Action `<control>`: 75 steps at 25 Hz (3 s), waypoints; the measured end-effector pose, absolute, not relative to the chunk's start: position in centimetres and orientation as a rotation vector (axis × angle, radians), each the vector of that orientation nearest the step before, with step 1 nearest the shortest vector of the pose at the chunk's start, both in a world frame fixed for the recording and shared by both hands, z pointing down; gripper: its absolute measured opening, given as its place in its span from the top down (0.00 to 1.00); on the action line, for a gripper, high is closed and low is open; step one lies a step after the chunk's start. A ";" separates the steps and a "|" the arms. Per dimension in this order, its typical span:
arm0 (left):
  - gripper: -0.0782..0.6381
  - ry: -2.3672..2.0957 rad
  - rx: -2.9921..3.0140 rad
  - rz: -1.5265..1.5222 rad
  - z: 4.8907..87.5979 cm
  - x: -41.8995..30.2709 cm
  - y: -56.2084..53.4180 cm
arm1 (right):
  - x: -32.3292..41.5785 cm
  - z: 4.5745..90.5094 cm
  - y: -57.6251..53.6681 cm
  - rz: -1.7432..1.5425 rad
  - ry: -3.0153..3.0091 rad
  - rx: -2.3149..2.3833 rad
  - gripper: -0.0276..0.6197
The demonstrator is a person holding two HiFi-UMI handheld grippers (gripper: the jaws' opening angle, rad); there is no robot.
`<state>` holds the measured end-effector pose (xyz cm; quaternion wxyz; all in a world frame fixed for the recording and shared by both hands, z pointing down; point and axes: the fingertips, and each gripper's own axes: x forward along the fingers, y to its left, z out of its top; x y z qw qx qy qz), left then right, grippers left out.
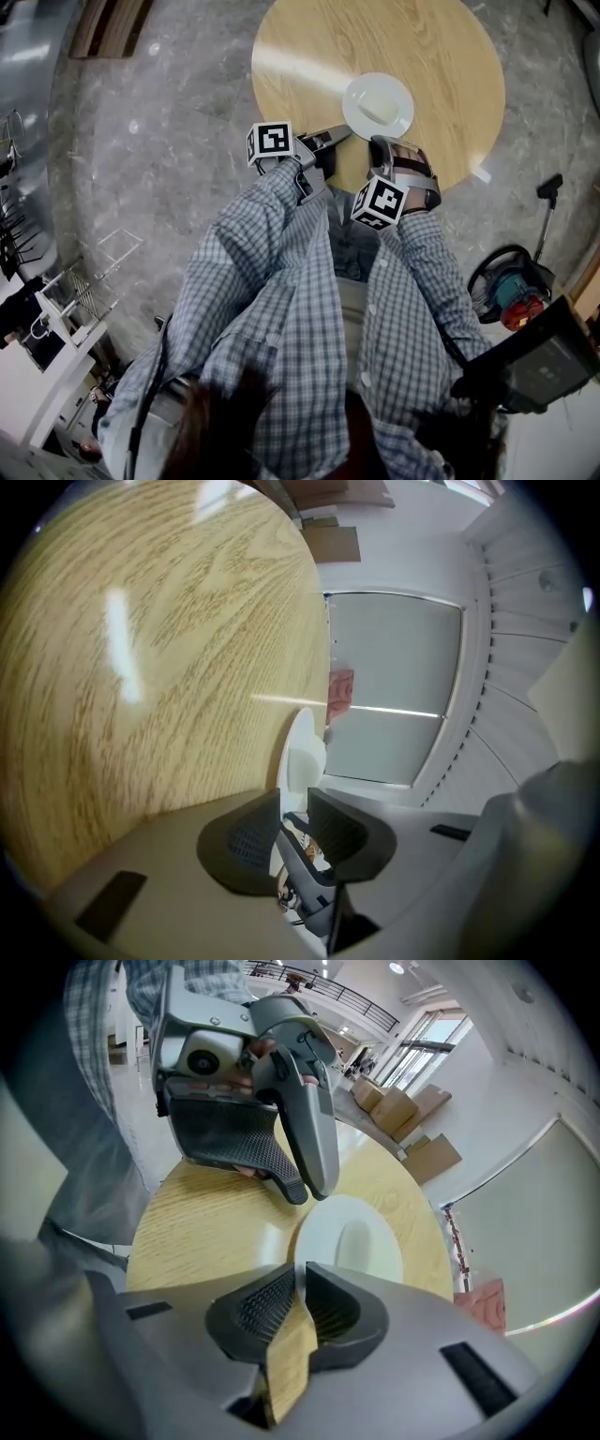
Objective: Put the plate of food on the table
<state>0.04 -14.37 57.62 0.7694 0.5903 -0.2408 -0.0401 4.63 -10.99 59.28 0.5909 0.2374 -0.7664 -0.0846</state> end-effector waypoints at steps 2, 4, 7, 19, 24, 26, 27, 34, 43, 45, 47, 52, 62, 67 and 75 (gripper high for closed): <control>0.78 -0.524 1.281 -0.093 57.5 0.1 -14.3 | 4.6 59.4 -11.1 -0.179 -1.793 0.551 0.90; 0.79 -0.523 1.288 -0.097 57.4 0.1 -14.3 | 4.5 59.4 -11.2 -0.139 -1.813 0.553 0.90; 0.79 -0.514 1.315 -0.106 57.0 0.0 -14.4 | 4.5 59.4 -11.2 -0.093 -1.835 0.572 0.90; 0.88 -0.531 1.464 -0.167 52.8 0.4 -16.0 | 5.9 55.6 -12.5 -0.042 -1.853 0.783 0.90; 0.88 -0.556 1.626 -0.065 51.2 1.6 -16.2 | 6.4 53.7 -12.8 0.270 -1.986 0.957 0.90; 0.88 -0.575 1.718 -0.014 50.2 2.1 -16.8 | 6.9 52.4 -13.5 0.379 -2.034 1.037 0.90; 0.88 -0.584 1.764 0.009 49.3 2.3 -17.1 | 7.0 51.5 -13.8 0.418 -2.055 1.073 0.90; 0.88 -0.672 1.993 0.183 45.6 3.0 -17.3 | 7.2 46.6 -14.6 0.467 -2.141 1.198 0.90; 0.88 -0.800 2.343 0.340 41.4 3.4 -18.6 | 8.7 41.3 -17.1 0.477 -2.285 1.465 0.93; 0.88 -0.806 2.395 0.359 40.8 3.5 -18.6 | 8.7 40.2 -17.2 0.473 -2.316 1.495 0.93; 0.88 -0.816 2.436 0.370 40.2 3.5 -18.5 | 8.6 39.4 -17.4 0.459 -2.336 1.504 0.94; 0.88 -0.848 2.499 0.402 39.4 3.5 -18.3 | 8.5 38.0 -17.5 0.426 -2.369 1.535 0.94; 0.88 -0.795 2.482 0.418 39.7 3.4 -17.5 | 8.9 38.6 -17.3 0.477 -2.376 1.537 0.95; 0.88 -0.817 2.478 0.414 39.7 3.1 -17.8 | 9.0 39.4 -17.3 0.534 -2.371 1.538 0.95; 0.88 -0.800 2.463 0.421 39.9 3.2 -17.6 | 8.9 39.5 -17.2 0.556 -2.383 1.531 0.95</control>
